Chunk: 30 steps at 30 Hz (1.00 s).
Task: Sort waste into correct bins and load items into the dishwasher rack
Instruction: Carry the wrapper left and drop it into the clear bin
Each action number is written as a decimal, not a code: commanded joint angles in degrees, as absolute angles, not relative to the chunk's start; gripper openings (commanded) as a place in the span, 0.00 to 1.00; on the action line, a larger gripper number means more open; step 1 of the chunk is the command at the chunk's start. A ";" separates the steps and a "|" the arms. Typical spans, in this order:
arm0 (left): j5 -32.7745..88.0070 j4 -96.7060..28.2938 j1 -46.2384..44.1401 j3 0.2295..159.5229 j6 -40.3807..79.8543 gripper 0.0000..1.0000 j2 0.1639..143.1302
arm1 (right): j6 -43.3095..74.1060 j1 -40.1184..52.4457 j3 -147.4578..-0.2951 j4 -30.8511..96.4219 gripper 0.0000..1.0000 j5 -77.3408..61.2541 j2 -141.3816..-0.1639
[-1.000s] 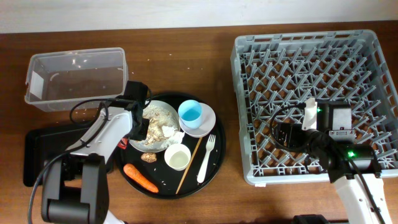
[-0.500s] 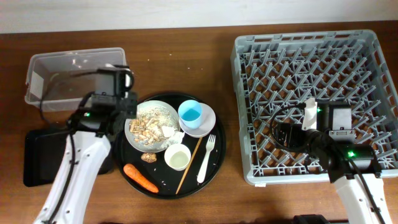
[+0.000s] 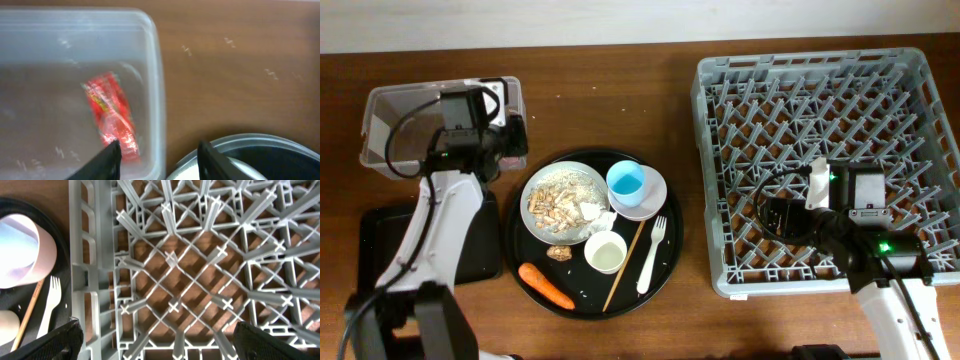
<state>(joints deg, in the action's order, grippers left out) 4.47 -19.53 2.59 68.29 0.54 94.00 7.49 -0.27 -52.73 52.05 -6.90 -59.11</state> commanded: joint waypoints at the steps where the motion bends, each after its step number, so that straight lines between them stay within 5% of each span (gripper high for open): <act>1: 20.64 -36.14 -1.87 69.25 4.80 0.47 90.94 | 7.38 -0.05 -53.95 52.14 0.99 -6.83 -58.87; 4: 19.05 -42.30 -10.41 66.76 4.95 0.48 96.90 | 7.40 -0.05 -53.95 52.23 0.99 -6.85 -58.87; 12: 16.73 -45.65 -11.64 66.72 4.95 0.38 102.78 | 7.38 -0.05 -53.95 53.17 0.99 -6.83 -58.87; 15: 16.73 -46.11 -11.64 66.72 4.95 0.09 103.39 | 7.38 -0.05 -53.95 53.17 0.99 -6.83 -58.87; 17: 16.71 -45.89 -11.64 66.72 4.93 0.00 103.39 | 7.38 -0.05 -53.95 53.17 0.99 -6.83 -58.87; 30: 5.30 -53.98 1.02 87.88 4.27 0.00 92.23 | 7.38 -0.05 -53.95 53.17 0.99 -6.83 -58.87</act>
<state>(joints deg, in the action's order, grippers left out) 8.12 -55.13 -2.68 83.11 4.99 94.04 7.53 -0.27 -52.73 53.23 -6.92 -59.09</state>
